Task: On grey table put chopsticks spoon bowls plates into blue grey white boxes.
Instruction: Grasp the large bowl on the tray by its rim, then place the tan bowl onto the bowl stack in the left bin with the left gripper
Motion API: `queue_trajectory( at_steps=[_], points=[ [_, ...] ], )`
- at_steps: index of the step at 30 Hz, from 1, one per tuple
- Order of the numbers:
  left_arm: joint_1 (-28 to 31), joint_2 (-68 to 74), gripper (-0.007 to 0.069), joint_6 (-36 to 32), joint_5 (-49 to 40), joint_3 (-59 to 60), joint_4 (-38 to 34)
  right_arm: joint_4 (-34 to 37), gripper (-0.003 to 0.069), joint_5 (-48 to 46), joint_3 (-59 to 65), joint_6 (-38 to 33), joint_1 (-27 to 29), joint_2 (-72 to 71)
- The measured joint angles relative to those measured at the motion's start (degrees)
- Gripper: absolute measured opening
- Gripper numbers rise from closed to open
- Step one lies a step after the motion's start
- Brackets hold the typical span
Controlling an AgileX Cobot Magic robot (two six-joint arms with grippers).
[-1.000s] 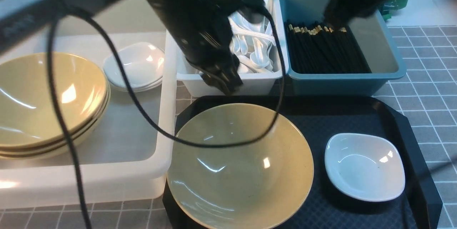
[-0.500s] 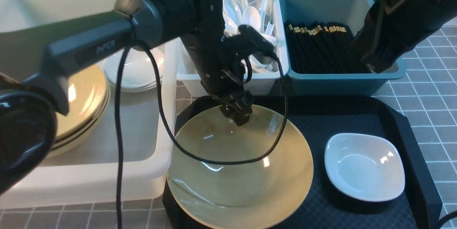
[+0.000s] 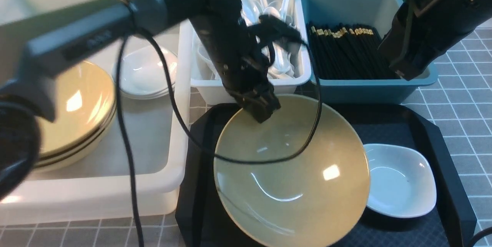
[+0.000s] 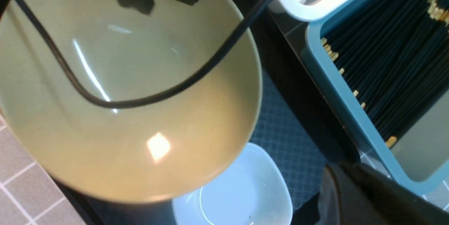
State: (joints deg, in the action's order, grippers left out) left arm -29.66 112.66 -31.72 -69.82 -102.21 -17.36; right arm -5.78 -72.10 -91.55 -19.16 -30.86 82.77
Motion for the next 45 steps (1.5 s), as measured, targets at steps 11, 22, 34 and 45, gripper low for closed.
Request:
queue_trajectory(
  at_steps=[11,22,34,45],
  points=[
    [12.64,-22.0,0.0005,9.71,-1.42,-0.34,-2.64,10.83,0.0061,1.04,-3.07,-3.56,0.0,-4.82],
    [52.92,-34.01,0.0003,11.79,2.42,14.73,-14.54,31.48,0.0061,1.98,-6.08,-15.24,0.0,-5.11],
    [65.82,-30.16,0.0006,8.18,15.25,32.66,-12.89,31.57,0.0065,1.93,-6.18,-17.99,0.0,-5.11],
    [65.82,-27.57,0.0192,4.46,19.45,33.08,-10.55,31.57,0.0075,-0.05,-6.18,-18.85,0.0,-5.11]
  ],
)
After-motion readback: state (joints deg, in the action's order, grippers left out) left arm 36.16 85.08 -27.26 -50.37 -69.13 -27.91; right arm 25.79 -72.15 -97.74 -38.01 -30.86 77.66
